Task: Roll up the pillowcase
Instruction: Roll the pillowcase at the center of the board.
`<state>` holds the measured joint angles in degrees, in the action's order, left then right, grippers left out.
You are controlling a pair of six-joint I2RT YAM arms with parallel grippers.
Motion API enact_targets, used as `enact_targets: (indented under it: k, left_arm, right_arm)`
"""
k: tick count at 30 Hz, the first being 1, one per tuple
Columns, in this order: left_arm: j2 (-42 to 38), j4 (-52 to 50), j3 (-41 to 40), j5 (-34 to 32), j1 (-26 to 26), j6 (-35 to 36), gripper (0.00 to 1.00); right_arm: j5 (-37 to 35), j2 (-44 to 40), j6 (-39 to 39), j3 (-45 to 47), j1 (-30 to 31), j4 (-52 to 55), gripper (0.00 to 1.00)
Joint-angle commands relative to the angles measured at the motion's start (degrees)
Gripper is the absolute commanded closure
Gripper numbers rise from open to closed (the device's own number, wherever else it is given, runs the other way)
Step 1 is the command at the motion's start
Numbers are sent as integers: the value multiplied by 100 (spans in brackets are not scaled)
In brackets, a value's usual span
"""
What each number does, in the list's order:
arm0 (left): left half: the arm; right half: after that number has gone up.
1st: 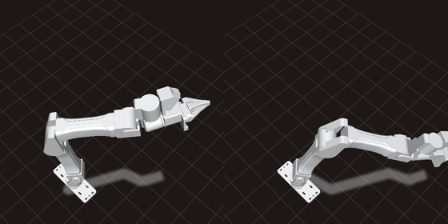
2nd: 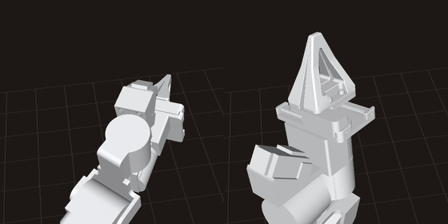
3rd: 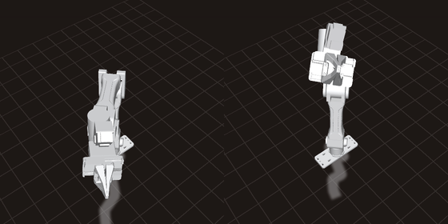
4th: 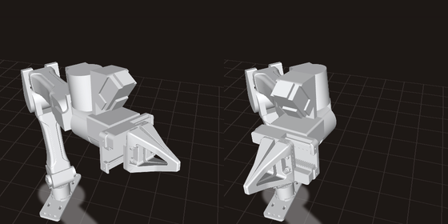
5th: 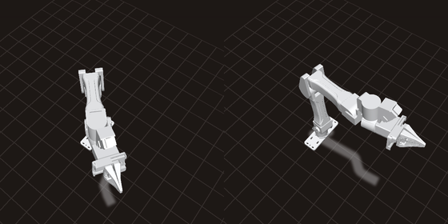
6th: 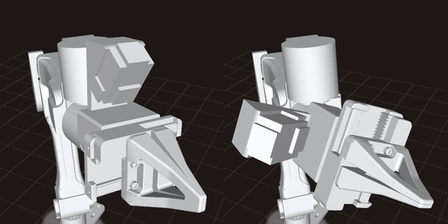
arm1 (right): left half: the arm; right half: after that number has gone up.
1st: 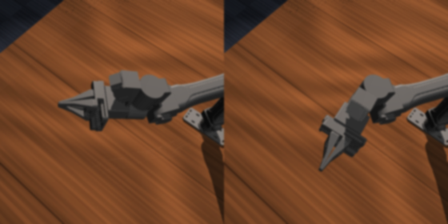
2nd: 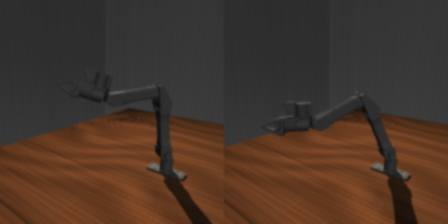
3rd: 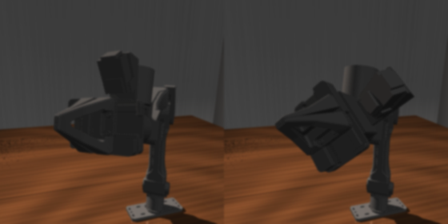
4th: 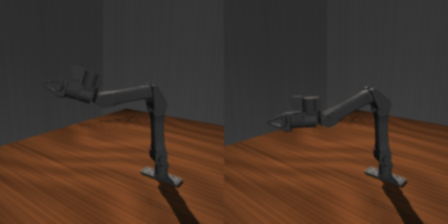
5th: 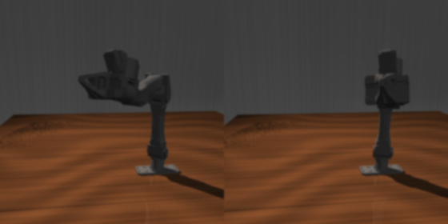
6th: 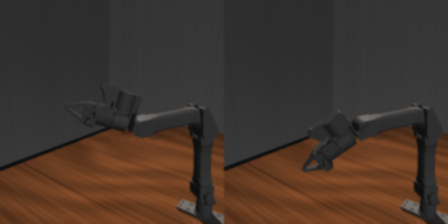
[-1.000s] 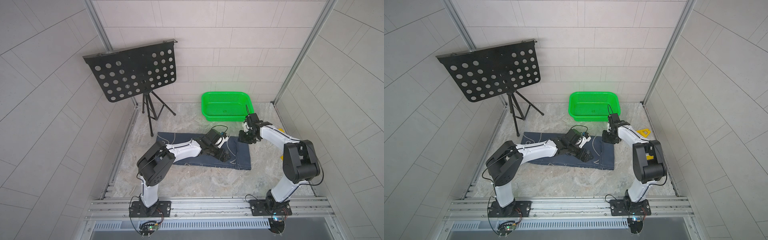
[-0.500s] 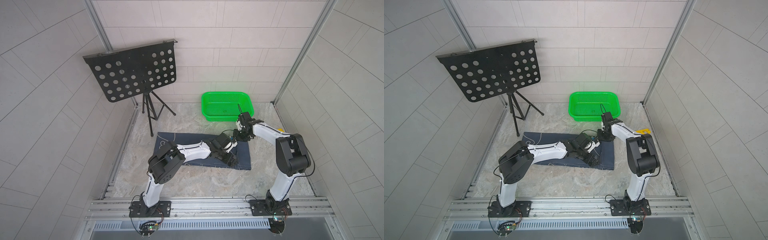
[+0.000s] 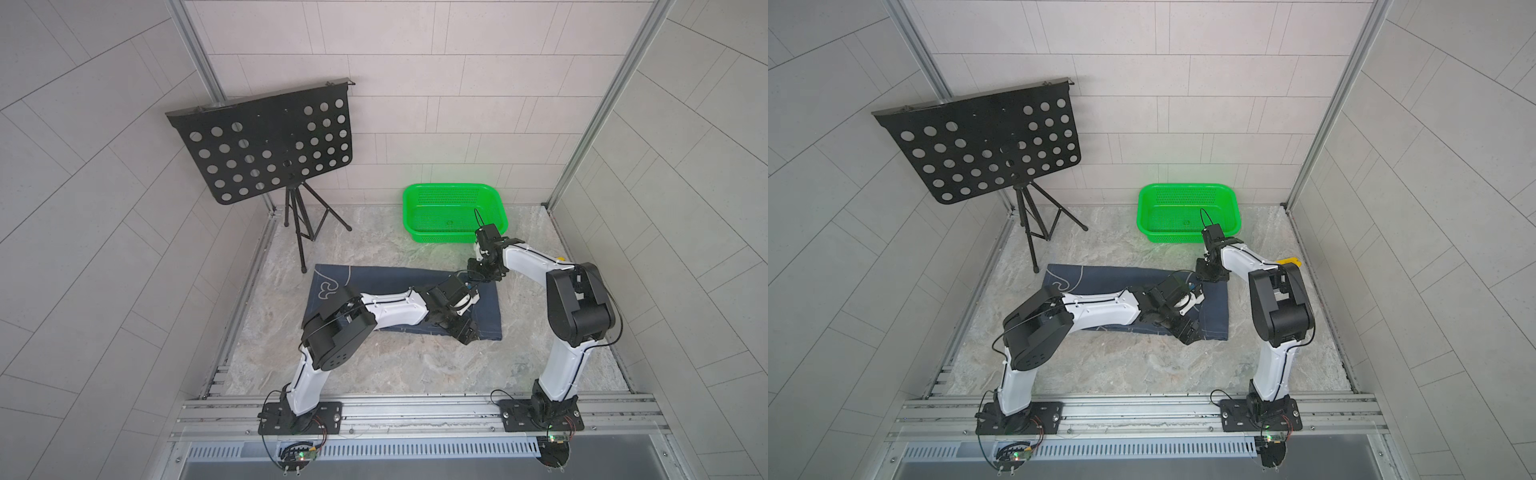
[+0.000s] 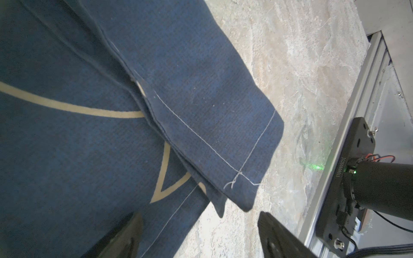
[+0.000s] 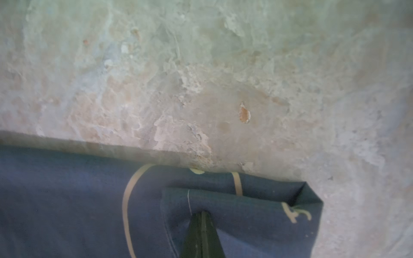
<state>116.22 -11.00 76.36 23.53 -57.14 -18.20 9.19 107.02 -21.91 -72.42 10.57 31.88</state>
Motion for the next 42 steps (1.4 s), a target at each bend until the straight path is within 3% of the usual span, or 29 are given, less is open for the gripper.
enact_targets:
  k: [1, 7, 15, 19, 26, 34, 42]
  left_arm:
    - [140, -146, 160, -116, -25, 97, 12]
    - [25, -187, 103, -225, -12, 132, 12]
    - [-467, 406, -431, -82, 163, 37, 11]
    - [-527, 449, -549, -27, 213, 53, 11]
    - [-513, 516, -626, 11, 213, -29, 11]
    - [-398, 608, -622, 98, 204, -114, 11]
    - [-304, 610, -579, 129, 205, -149, 11]
  right_arm:
    - [-181, -95, -49, -11, 15, 35, 100]
    - [137, -353, -114, 88, 46, 15, 99]
    - [190, -761, -120, 536, 142, 163, 75]
    - [98, -606, -84, 501, 199, 107, 73]
    - [-157, -134, 72, 198, 279, 173, 74]
    - [-358, -106, 21, 54, 286, 112, 96]
    - [-769, -290, -483, 240, 270, -95, 98]
